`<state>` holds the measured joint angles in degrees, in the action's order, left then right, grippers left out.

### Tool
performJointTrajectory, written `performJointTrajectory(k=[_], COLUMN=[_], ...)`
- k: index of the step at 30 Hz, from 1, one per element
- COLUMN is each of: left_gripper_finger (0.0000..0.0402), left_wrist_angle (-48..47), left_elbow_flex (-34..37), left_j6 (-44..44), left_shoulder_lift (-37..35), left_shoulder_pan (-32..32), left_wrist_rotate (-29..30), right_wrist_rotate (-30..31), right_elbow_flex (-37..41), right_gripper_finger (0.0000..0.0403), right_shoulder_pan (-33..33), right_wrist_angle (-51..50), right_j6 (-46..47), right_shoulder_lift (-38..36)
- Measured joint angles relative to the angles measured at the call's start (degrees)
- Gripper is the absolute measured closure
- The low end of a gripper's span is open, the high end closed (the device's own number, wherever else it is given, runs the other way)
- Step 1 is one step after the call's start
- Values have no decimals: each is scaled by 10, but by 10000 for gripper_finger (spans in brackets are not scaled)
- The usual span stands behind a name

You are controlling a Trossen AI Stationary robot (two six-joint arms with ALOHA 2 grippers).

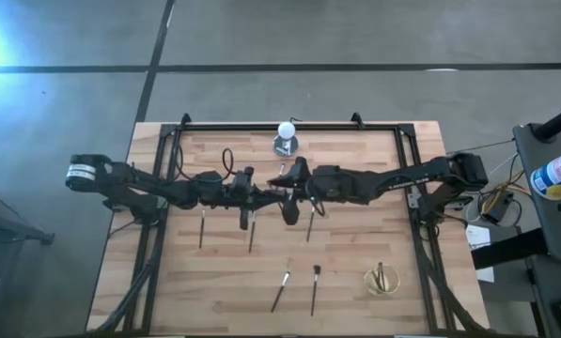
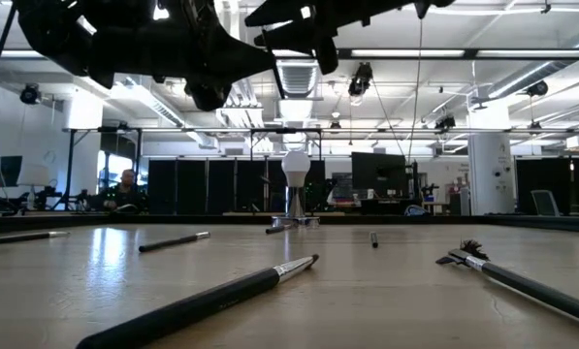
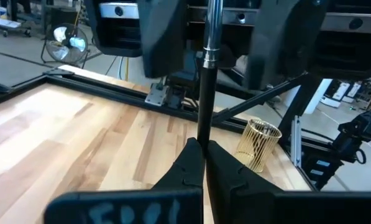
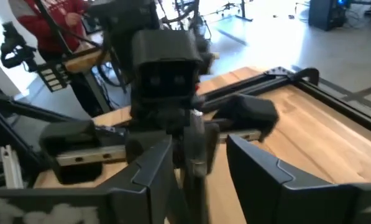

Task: Pick & Place Makeup Supplies
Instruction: Put the silver makeup brush into the gold makeup holder

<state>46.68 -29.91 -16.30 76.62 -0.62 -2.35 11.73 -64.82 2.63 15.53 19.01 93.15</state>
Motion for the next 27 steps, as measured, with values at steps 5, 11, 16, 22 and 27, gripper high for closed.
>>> performJointTrajectory(k=[5, 11, 16, 22, 27], left_gripper_finger=[401, 393, 355, 313, 304], left_wrist_angle=[-2, -15, -19, -14, -15], left_elbow_flex=[1, 2, 5, 14, 21], left_j6=[0, -3, -17, -17, -17], left_shoulder_lift=[0, 0, 0, 0, -1], left_shoulder_pan=[1, 1, 0, 0, 0], left_wrist_rotate=[0, -2, -2, -2, -1], right_wrist_rotate=[1, 4, 52, 145, 259], right_elbow_flex=[-15, -14, -14, -13, -14], right_gripper_finger=[311, 385, 386, 388, 388], right_shoulder_pan=[0, 8, 34, 101, 181], right_wrist_angle=[-19, -31, -95, -222, -361], right_j6=[-4, -15, -16, 29, 146], right_shoulder_lift=[7, -5, -33, -89, -144])
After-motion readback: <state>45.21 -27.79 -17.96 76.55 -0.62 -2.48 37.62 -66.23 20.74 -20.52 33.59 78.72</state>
